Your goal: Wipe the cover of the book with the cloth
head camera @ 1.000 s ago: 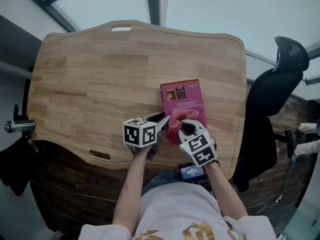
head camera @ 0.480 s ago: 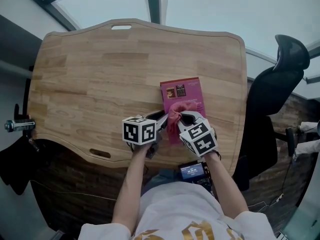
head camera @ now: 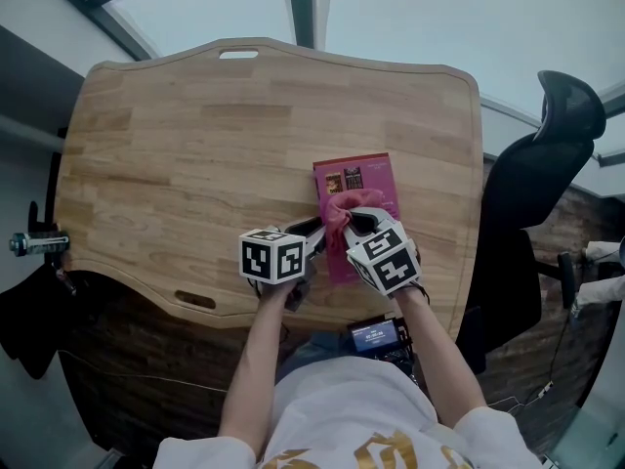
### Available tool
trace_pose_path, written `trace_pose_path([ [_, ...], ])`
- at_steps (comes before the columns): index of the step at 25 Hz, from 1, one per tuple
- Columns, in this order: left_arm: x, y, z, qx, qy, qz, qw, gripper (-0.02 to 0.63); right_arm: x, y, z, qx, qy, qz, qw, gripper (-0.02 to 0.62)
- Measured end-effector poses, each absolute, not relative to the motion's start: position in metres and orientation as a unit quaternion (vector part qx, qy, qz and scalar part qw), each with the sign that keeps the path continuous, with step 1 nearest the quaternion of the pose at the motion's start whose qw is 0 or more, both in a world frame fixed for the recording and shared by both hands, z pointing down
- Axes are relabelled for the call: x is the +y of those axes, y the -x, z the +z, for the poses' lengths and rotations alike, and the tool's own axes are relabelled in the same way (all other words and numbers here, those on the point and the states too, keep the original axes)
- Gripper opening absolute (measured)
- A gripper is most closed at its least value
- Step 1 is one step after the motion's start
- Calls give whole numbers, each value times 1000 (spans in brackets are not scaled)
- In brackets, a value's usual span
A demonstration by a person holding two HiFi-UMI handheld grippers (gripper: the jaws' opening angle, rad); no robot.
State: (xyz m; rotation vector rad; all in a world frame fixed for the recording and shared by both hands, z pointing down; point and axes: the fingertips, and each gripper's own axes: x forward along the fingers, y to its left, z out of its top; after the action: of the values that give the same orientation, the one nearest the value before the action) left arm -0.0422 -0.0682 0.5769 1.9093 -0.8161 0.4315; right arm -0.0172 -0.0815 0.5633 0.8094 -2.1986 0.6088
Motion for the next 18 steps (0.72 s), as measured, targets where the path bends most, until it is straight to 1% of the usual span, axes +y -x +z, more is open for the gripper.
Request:
trace_pose_path([
  [18, -69, 42, 579, -327, -781, 180, 501, 121, -108, 27, 565, -854, -304, 236, 351, 40],
])
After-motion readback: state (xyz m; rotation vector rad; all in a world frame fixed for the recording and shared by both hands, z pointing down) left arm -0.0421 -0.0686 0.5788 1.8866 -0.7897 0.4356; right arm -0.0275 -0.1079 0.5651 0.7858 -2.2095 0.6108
